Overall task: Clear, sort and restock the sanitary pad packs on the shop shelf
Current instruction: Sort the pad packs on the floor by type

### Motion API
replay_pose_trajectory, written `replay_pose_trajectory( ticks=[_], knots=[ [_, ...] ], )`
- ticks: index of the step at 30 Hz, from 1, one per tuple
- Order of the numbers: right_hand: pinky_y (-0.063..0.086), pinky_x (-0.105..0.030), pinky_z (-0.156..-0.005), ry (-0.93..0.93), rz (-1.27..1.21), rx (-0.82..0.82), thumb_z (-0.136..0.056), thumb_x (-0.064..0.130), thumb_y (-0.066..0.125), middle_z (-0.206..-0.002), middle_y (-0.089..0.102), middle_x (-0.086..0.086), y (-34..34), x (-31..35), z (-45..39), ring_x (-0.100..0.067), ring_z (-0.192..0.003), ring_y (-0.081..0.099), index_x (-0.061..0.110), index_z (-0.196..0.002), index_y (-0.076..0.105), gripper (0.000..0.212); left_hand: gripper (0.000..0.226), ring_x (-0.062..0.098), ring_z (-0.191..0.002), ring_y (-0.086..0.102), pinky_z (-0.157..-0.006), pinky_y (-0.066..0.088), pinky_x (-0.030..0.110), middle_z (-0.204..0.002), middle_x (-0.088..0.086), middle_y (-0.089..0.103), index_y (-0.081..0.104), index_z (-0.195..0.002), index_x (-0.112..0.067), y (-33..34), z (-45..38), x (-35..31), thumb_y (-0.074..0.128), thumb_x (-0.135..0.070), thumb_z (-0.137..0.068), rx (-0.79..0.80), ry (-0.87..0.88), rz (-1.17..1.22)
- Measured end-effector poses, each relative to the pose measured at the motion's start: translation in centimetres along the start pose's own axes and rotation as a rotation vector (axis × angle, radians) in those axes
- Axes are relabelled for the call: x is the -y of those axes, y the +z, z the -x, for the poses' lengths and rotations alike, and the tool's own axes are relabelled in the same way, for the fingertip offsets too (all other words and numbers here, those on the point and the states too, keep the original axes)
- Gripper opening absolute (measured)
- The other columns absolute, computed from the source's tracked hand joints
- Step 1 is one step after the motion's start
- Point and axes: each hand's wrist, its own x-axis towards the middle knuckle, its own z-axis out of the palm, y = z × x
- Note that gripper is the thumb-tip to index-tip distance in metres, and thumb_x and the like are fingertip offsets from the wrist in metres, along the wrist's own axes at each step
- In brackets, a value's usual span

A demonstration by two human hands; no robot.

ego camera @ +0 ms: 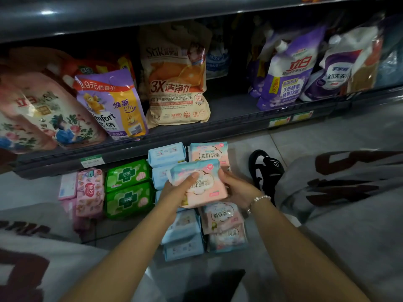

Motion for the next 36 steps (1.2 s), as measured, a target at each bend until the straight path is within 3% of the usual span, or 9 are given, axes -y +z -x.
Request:
replay_pose_trajectory(
  ticks=[3, 6, 8, 13, 17, 21, 24, 27, 36],
  knots=[
    [0.052, -0.049, -0.091, 0.006, -0.045, -0.003, -0.067, 0.044, 0.083, -0.124, 0.066, -0.01, -1.5, 0.2, 0.2, -0.031, -0.115, 0.062, 0.019, -0.13, 0.056, 0.073, 0.048, 0.02, -0.095, 0.071, -0.083, 0.057, 0.037, -0.107, 0.003, 0.073, 0.063, -0.117, -0.021, 1.4, 0.1, 0.0, 0.072, -0.041, -0.075, 0.138, -0.019, -0.003],
    [0.056, -0.039, -0.078, -0.014, -0.069, -0.074, -0.071, 0.033, 0.076, -0.114, 0.07, -0.014, -2.9, 0.7, 0.3, -0.029, -0.1, 0.069, 0.01, -0.124, 0.06, 0.06, 0.075, 0.021, -0.1, 0.069, -0.091, 0.055, 0.042, -0.114, 0.0, 0.071, 0.06, -0.122, -0.027, 3.4, -0.7, 0.1, 0.075, -0.064, -0.059, 0.184, -0.045, -0.128],
    [0.056, -0.037, -0.077, -0.026, -0.075, -0.144, -0.067, 0.031, 0.077, -0.106, 0.073, -0.013, -3.8, 0.8, 0.1, -0.027, -0.092, 0.071, 0.01, -0.115, 0.064, 0.054, 0.074, 0.019, -0.1, 0.067, -0.085, 0.055, 0.036, -0.117, 0.0, 0.068, 0.06, -0.121, -0.026, 4.7, -1.5, 0.3, 0.072, -0.071, -0.063, 0.145, -0.091, -0.251],
    [0.052, -0.045, -0.093, -0.021, -0.026, -0.227, -0.061, 0.034, 0.082, -0.108, 0.072, -0.011, -4.3, -0.1, -1.6, -0.03, -0.102, 0.069, 0.008, -0.12, 0.062, 0.068, 0.034, 0.023, -0.095, 0.066, -0.083, 0.054, 0.034, -0.113, 0.01, 0.068, 0.059, -0.113, -0.01, 6.4, -4.1, 1.5, 0.058, -0.038, -0.094, -0.044, -0.122, -0.307],
    [0.055, -0.044, -0.088, -0.035, -0.016, -0.221, -0.073, 0.031, 0.076, -0.106, 0.073, -0.01, -3.5, -0.4, -2.2, -0.029, -0.099, 0.07, 0.012, -0.117, 0.062, 0.05, 0.037, 0.028, -0.107, 0.063, -0.092, 0.051, 0.039, -0.123, 0.01, 0.063, 0.05, -0.127, -0.011, 6.8, -4.7, 2.0, 0.055, -0.031, -0.096, -0.152, -0.071, -0.325],
    [0.053, -0.048, -0.092, -0.054, 0.014, -0.243, -0.07, 0.041, 0.082, -0.108, 0.073, -0.009, -3.2, -0.7, -2.3, -0.028, -0.1, 0.07, 0.015, -0.119, 0.064, 0.059, 0.032, 0.027, -0.109, 0.06, -0.08, 0.042, 0.027, -0.118, 0.007, 0.062, 0.052, -0.123, -0.007, 7.3, -4.2, 2.3, 0.055, -0.025, -0.097, -0.253, 0.01, -0.368],
    [0.054, -0.047, -0.091, -0.074, 0.041, -0.307, -0.079, 0.034, 0.078, -0.103, 0.074, -0.008, -3.4, -0.8, -1.9, -0.028, -0.095, 0.071, 0.015, -0.113, 0.067, 0.041, 0.031, 0.028, -0.107, 0.059, -0.087, 0.046, 0.033, -0.119, 0.009, 0.058, 0.056, -0.119, -0.004, 7.7, -3.7, 2.8, 0.056, -0.025, -0.095, -0.286, 0.028, -0.388],
    [0.057, -0.038, -0.082, -0.057, 0.074, -0.351, -0.085, 0.028, 0.073, -0.095, 0.076, -0.007, -3.3, -0.6, -0.8, -0.025, -0.089, 0.073, 0.012, -0.107, 0.069, 0.028, 0.045, 0.035, -0.112, 0.056, -0.098, 0.047, 0.044, -0.126, 0.017, 0.051, 0.054, -0.126, -0.005, 8.2, -2.7, 3.6, 0.061, -0.031, -0.091, -0.316, -0.003, -0.38],
    [0.057, -0.031, -0.077, 0.23, 0.488, -0.278, -0.083, 0.032, 0.074, -0.081, 0.072, -0.003, -3.9, 0.6, 3.0, -0.02, -0.082, 0.07, 0.01, -0.089, 0.066, 0.024, 0.057, 0.033, -0.112, 0.06, -0.095, 0.051, 0.043, -0.127, 0.015, 0.06, 0.052, -0.128, -0.004, 7.2, -0.1, 6.1, 0.07, -0.036, -0.084, -0.246, -0.205, -0.389]
  ],
)
